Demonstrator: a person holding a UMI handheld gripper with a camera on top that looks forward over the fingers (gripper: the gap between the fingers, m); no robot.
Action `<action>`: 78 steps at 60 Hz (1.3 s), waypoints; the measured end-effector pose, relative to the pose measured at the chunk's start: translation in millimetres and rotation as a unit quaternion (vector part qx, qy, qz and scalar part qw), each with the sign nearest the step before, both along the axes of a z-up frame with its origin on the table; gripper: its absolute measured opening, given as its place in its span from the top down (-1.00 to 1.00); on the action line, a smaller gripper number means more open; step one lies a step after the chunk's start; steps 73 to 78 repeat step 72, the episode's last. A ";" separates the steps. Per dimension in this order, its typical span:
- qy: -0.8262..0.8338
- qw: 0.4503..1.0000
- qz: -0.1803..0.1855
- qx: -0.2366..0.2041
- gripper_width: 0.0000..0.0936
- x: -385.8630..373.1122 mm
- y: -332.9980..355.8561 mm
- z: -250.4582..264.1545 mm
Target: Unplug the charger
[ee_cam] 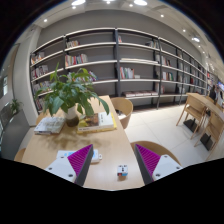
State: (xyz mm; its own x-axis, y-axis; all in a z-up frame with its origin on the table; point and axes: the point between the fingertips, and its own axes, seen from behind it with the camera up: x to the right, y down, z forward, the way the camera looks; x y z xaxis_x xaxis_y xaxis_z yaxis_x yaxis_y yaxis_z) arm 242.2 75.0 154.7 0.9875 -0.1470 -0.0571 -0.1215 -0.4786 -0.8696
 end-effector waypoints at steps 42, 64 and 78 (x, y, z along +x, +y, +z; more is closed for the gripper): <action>-0.004 0.994 0.113 0.010 -0.82 -230.8 -189.2 49.0; -0.008 0.993 0.115 -0.010 -0.80 -234.1 -215.9 30.8; -0.005 0.994 0.111 -0.012 -0.80 -232.0 -216.5 29.0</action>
